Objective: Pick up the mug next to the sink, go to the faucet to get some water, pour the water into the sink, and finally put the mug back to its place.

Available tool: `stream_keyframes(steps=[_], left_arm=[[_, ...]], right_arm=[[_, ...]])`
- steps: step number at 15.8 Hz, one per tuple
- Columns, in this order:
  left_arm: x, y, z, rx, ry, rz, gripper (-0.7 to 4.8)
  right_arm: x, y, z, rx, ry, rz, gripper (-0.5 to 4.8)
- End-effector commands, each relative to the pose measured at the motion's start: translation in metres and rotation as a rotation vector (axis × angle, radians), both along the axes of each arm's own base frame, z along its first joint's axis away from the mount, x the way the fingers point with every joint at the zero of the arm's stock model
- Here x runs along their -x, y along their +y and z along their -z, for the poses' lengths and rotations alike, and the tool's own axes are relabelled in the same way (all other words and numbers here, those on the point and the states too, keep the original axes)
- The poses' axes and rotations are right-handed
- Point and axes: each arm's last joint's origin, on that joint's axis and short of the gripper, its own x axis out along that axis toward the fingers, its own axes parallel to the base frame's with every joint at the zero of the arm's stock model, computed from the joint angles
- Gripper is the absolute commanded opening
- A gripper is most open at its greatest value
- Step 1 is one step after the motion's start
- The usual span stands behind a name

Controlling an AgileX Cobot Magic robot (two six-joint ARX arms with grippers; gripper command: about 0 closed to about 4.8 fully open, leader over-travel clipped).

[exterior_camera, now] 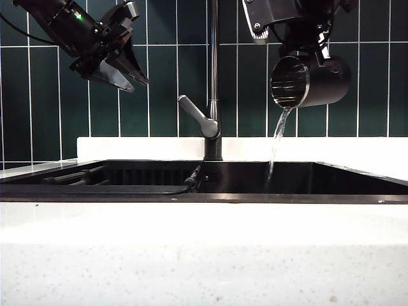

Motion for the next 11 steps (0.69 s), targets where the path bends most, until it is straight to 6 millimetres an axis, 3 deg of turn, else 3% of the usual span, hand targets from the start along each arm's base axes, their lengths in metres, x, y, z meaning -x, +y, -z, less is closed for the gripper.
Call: stream_keyframes(steps=[1, 4, 5, 8, 9, 11], left_arm=[[0.002, 0.000, -0.005, 0.009, -0.020, 0.008, 2.41], [0.002, 0.000, -0.005, 0.009, -0.020, 0.008, 2.41], [0.002, 0.000, -0.005, 0.009, -0.020, 0.008, 2.41], [0.002, 0.000, -0.004, 0.008, -0.013, 0.008, 2.41], [0.003, 0.000, -0.004, 0.007, -0.004, 0.007, 2.41], [0.006, 0.000, -0.007, 0.014, -0.005, 0.018, 2.41]], right_arm=[[0.001, 0.000, -0.007, -0.003, -0.033, 0.002, 0.00], [0.002, 0.000, -0.006, -0.008, -0.024, -0.020, 0.05], [0.002, 0.001, -0.006, -0.084, -0.012, -0.023, 0.11], [-0.002, -0.009, -0.006, -0.591, 0.033, 0.132, 0.09], [-0.006, -0.022, -0.005, -0.833, 0.045, 0.222, 0.08], [-0.014, -0.051, -0.005, -1.090, 0.019, 0.351, 0.08]])
